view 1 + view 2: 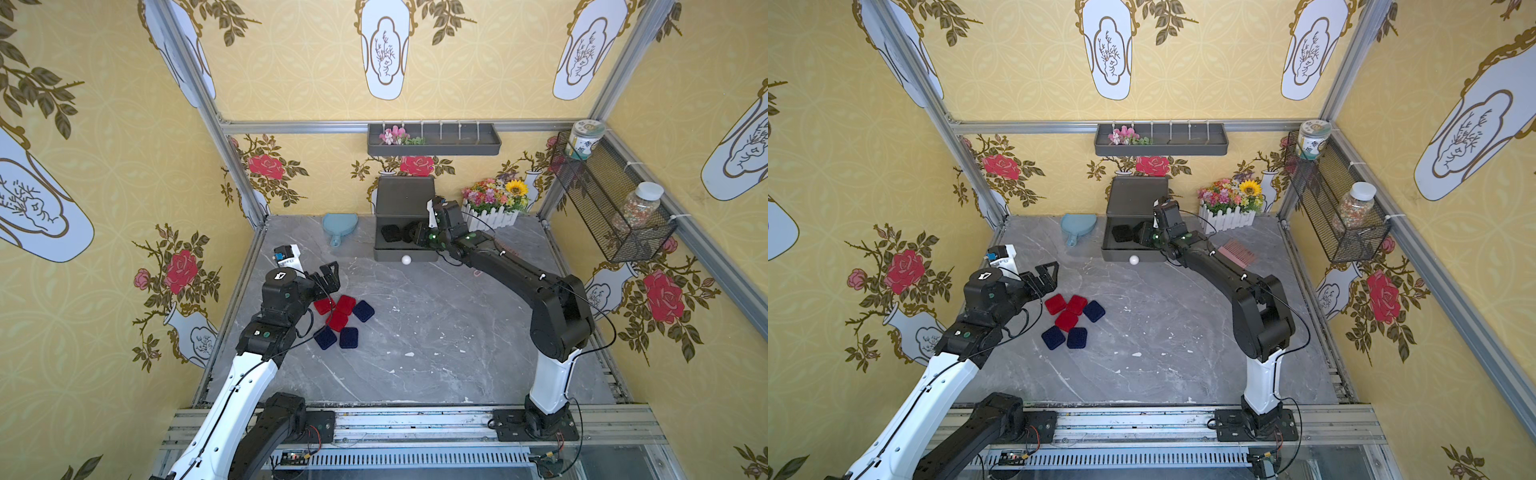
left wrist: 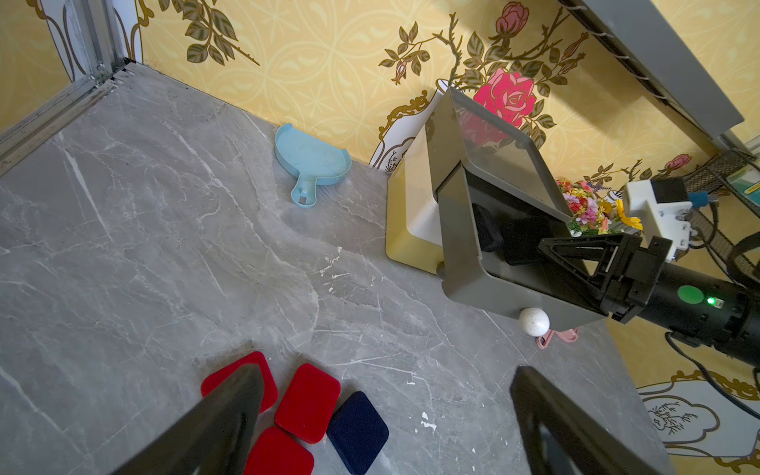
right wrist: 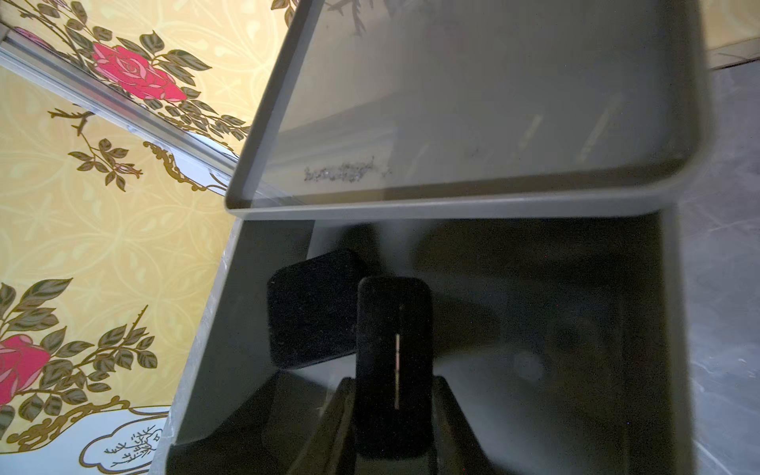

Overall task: Place the brooch boxes into the drawer by color
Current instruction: Place the brooch box in the drawer, then close the drawer in the storage box.

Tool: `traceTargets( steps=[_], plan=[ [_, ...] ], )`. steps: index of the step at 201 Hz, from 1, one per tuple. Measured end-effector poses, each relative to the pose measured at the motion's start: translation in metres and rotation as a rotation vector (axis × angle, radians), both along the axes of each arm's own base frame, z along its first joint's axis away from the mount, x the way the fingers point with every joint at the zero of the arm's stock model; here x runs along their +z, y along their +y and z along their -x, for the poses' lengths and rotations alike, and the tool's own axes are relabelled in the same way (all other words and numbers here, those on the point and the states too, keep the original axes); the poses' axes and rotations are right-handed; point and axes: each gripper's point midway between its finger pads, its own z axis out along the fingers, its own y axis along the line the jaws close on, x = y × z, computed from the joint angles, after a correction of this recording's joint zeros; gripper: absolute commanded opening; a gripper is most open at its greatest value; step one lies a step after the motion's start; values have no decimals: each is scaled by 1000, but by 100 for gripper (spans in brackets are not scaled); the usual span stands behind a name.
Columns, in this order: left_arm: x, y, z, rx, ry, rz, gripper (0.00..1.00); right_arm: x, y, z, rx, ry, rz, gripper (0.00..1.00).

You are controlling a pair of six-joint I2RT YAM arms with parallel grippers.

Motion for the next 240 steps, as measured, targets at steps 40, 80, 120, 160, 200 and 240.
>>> traceTargets(
  steps=[40,80,120,160,200,240],
  plan=[
    [-2,0,-1,0,6,-1,100,5,2,-1,10,-9,11,72],
    [-3,0,-2,0,12,-2,100,19,-8,1,-14,-26,51,78],
    [-5,-1,-2,0,15,-3,100,54,-8,10,-9,-103,88,79],
    [-2,0,-2,2,8,-2,100,75,8,42,60,-158,131,40],
    [-1,1,-1,3,3,-1,100,48,1,91,113,-109,156,6],
    [-1,1,-1,3,3,0,100,14,-10,121,122,-40,182,0]
  ],
)
